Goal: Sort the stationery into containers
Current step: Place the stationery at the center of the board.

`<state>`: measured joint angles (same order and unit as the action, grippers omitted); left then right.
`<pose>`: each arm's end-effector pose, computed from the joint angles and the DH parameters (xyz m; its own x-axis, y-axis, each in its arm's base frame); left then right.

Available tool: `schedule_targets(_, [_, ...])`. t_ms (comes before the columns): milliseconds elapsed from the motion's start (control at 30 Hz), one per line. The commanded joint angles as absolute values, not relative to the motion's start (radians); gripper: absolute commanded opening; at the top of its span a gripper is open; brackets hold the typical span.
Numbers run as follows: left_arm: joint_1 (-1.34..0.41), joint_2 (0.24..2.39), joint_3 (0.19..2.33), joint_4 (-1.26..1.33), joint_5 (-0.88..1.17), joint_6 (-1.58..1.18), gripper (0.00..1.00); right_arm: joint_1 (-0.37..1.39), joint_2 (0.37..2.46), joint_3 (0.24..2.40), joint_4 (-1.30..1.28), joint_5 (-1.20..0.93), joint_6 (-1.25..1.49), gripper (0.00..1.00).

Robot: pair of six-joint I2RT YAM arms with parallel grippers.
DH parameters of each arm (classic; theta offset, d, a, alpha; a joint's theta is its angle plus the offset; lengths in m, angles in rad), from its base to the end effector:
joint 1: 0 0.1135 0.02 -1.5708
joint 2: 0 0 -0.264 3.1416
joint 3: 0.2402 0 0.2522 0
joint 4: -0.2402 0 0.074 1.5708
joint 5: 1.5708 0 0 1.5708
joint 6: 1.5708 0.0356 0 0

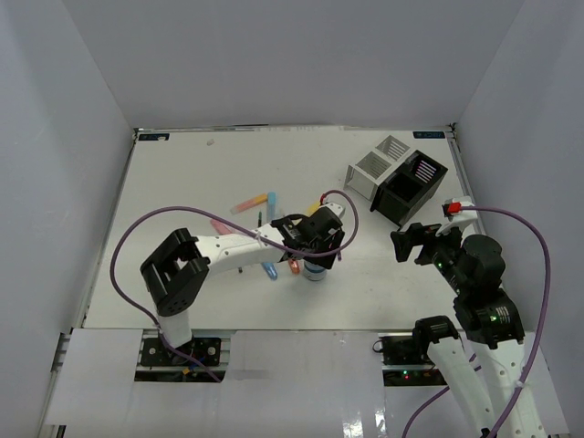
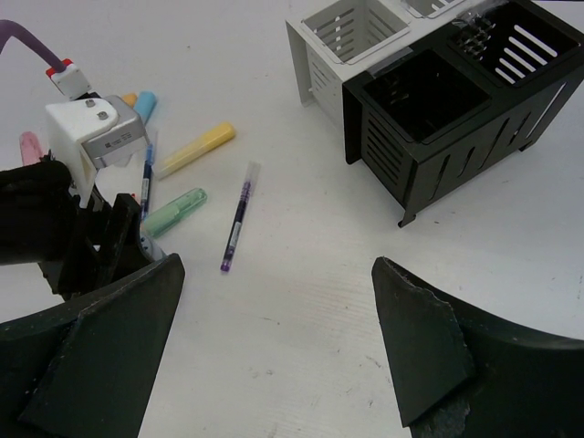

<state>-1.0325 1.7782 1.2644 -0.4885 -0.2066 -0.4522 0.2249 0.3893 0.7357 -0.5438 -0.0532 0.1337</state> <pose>0.1989 -0.3189 0.2120 -0.7310 0.3901 -0.5598 0.5162 0.8528 -0.0797 0.0904 0.0226 0.3318 -0.2259 0.0849 -0.9704 -0.2456 0.9591 0.1411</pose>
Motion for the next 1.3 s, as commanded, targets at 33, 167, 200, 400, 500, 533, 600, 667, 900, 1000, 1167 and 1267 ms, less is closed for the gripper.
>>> schedule_targets(33, [-1.045, 1.767, 1.256, -0.373, -0.265, -0.476, 0.16, 0.229, 0.388, 0.723, -0.509, -0.066, 0.155, 0.90])
schedule_targets(167, [-1.048, 1.779, 1.246, -0.345, -0.278, -0.472, 0.20, 0.229, 0.393, 0.723, -0.511, -0.069, 0.158, 0.90])
schedule_targets(200, [-1.048, 1.789, 1.246, -0.344, -0.288, -0.472, 0.20, 0.229, 0.393, 0.721, -0.512, -0.068, 0.160, 0.90])
schedule_targets(400, [-1.051, 1.813, 1.241, -0.339, -0.285, -0.472, 0.33, 0.230, 0.396, 0.721, -0.511, -0.071, 0.160, 0.90])
schedule_targets(500, [-1.057, 1.809, 1.241, -0.336, -0.288, -0.480, 0.43, 0.229, 0.397, 0.719, -0.509, -0.077, 0.161, 0.90])
schedule_targets(533, [-1.058, 1.802, 1.241, -0.336, -0.288, -0.479, 0.46, 0.229, 0.397, 0.718, -0.509, -0.080, 0.161, 0.90])
schedule_targets(600, [-1.058, 1.792, 1.246, -0.336, -0.288, -0.479, 0.56, 0.230, 0.402, 0.716, -0.511, -0.087, 0.163, 0.90])
schedule_targets(667, [-1.060, 1.773, 1.255, -0.334, -0.284, -0.476, 0.62, 0.229, 0.406, 0.718, -0.514, -0.087, 0.164, 0.90])
schedule_targets(900, [-1.060, 1.718, 1.289, -0.336, -0.285, -0.449, 0.90, 0.229, 0.413, 0.713, -0.509, -0.091, 0.163, 0.90])
schedule_targets(1000, [-1.058, 1.701, 1.310, -0.336, -0.287, -0.440, 0.98, 0.229, 0.408, 0.700, -0.503, -0.092, 0.164, 0.90])
schedule_targets(1167, [-1.045, 1.678, 1.341, -0.365, -0.301, -0.434, 0.98, 0.230, 0.451, 0.698, -0.502, -0.216, 0.132, 0.90])
schedule_targets(1267, [-0.990, 1.629, 1.319, -0.385, -0.327, -0.430, 0.98, 0.229, 0.540, 0.703, -0.511, -0.245, 0.132, 0.90])
